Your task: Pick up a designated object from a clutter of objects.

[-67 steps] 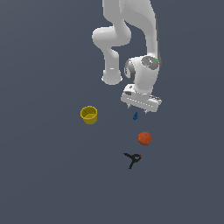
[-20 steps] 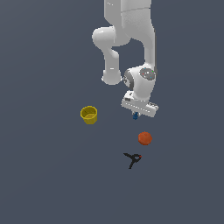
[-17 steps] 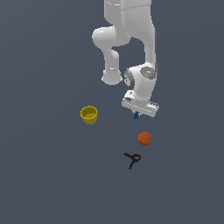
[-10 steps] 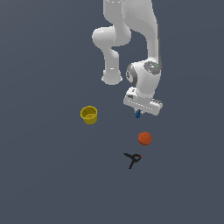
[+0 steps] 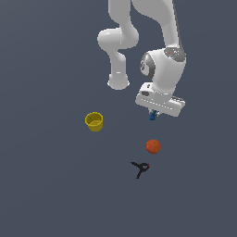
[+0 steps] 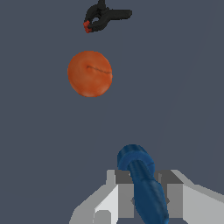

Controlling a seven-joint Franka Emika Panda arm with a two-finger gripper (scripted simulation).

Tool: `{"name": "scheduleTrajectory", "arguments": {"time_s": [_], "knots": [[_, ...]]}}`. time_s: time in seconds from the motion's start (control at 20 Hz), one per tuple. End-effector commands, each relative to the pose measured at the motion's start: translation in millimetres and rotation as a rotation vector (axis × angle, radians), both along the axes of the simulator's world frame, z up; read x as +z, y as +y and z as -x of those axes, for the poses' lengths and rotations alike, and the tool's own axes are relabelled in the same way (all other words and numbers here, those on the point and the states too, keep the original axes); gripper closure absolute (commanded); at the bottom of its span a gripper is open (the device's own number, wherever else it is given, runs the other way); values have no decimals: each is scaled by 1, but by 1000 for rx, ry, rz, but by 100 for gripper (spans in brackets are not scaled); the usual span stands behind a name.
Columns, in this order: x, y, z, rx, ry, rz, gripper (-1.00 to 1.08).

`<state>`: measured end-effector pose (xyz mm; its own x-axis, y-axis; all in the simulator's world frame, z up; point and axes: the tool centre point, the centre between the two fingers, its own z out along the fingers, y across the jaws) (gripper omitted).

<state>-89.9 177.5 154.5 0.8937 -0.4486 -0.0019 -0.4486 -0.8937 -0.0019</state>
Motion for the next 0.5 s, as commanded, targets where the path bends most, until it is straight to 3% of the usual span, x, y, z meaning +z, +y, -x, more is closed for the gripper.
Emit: {"name": "scheduleTrajectory", "arguments": {"time_s": [0.0,0.45], "knots": [[22,5,-7,0,1,-1,108],[102,23,-37,0,1,-1,108]]}}
